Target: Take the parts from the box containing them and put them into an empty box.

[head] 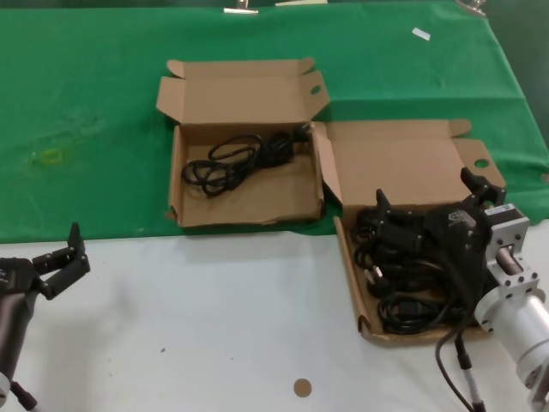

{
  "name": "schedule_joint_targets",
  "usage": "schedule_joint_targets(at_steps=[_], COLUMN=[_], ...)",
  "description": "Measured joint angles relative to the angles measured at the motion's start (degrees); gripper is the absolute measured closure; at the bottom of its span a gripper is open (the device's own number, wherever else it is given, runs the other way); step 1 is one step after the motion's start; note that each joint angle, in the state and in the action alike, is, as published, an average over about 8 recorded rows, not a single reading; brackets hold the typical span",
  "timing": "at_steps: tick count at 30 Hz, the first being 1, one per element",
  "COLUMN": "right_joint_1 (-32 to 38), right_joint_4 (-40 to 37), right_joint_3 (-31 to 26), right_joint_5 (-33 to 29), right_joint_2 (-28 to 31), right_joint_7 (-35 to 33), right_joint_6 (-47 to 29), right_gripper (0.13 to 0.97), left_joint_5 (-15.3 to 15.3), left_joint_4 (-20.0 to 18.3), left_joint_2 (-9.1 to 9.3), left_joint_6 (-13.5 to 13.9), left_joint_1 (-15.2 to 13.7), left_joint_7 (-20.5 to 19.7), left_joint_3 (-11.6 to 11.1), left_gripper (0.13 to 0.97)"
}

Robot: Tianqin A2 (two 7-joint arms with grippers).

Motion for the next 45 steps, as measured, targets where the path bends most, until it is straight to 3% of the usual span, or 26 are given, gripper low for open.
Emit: schedule_joint_targets(at_steps=[45], right_joint_1=[0.00], right_joint_4=[0.00], right_joint_3=[0.00], right_joint_5=[0.00], right_joint_2=[0.00], right_joint_7=[0.00], right_joint_6=[0.00], right_gripper=[0.129], left_joint_5=[0.00], left_joint_4=[0.00], left_joint_2=[0.00], left_joint_6=[0.00], left_joint_1=[0.00], left_joint_7=[-0.01], left_joint_3=[0.00], left_gripper=[0.132])
